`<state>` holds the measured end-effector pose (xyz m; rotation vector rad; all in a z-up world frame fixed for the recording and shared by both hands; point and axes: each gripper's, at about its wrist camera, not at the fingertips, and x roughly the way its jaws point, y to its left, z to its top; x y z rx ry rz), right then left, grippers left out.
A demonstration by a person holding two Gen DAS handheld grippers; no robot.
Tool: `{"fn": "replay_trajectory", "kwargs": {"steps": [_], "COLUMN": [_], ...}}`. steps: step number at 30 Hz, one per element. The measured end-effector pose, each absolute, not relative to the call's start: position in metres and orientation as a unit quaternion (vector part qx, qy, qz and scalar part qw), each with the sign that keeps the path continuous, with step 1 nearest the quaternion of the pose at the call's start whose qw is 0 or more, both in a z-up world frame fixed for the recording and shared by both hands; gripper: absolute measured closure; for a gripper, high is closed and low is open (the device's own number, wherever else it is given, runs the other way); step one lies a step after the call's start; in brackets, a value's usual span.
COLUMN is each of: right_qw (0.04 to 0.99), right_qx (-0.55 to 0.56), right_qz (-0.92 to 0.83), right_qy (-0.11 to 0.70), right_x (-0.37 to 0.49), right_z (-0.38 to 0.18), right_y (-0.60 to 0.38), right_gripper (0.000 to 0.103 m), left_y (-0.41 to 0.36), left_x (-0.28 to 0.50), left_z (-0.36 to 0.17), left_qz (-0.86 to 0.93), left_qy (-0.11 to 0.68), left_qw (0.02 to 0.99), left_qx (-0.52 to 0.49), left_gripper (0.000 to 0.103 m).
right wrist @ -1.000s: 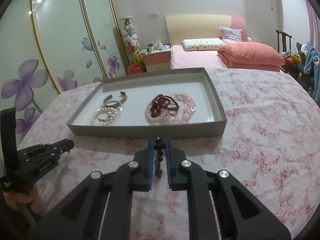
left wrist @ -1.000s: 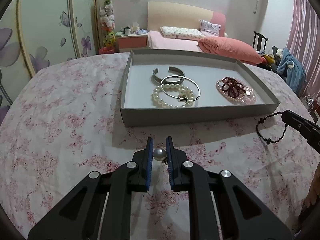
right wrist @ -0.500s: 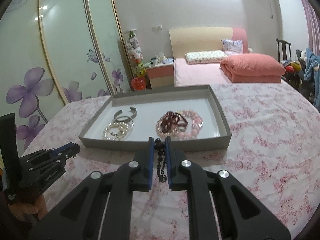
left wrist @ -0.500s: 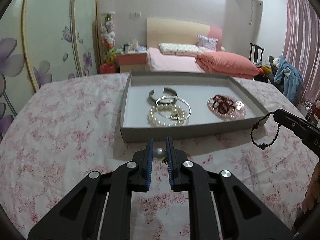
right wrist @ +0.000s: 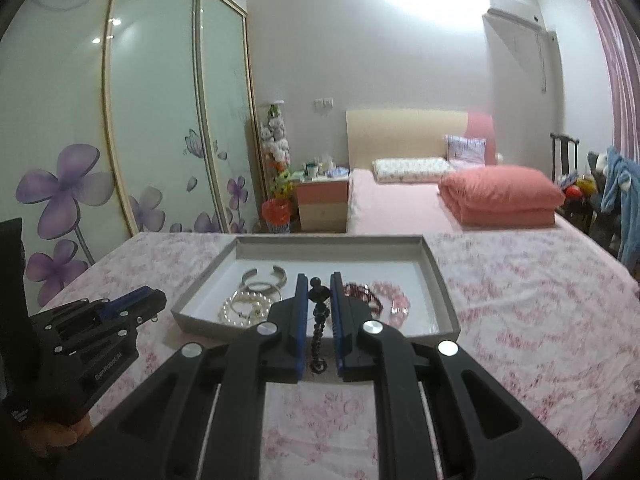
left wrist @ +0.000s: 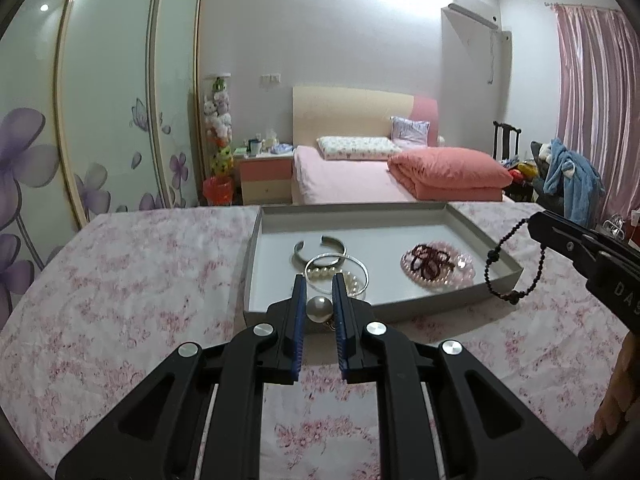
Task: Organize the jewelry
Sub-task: 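Carry the black bracelet over the tray with the right tool while the left tool carries the earring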
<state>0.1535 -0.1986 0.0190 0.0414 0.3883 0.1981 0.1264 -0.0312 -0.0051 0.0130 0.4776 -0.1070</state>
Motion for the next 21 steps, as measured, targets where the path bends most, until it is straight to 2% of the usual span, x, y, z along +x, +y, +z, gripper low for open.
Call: {"fn": "replay_trajectory", "kwargs": {"steps": [21], "right_qw": [0.986], "right_qx": [0.017], "right_qz": [0.074], "right_qy": [0.151], "right_x": [0.167], "right_z": [0.033], "right_y": [-0.196], "right_gripper": [0.091], "left_y": [-0.039], "left_x": [0.139], "left_z": [0.003], "left_qz": [-0.062], "left_qy": [0.204], "left_qw": [0.977], "left_qx": [0.007], "left_gripper": [0.089]}}
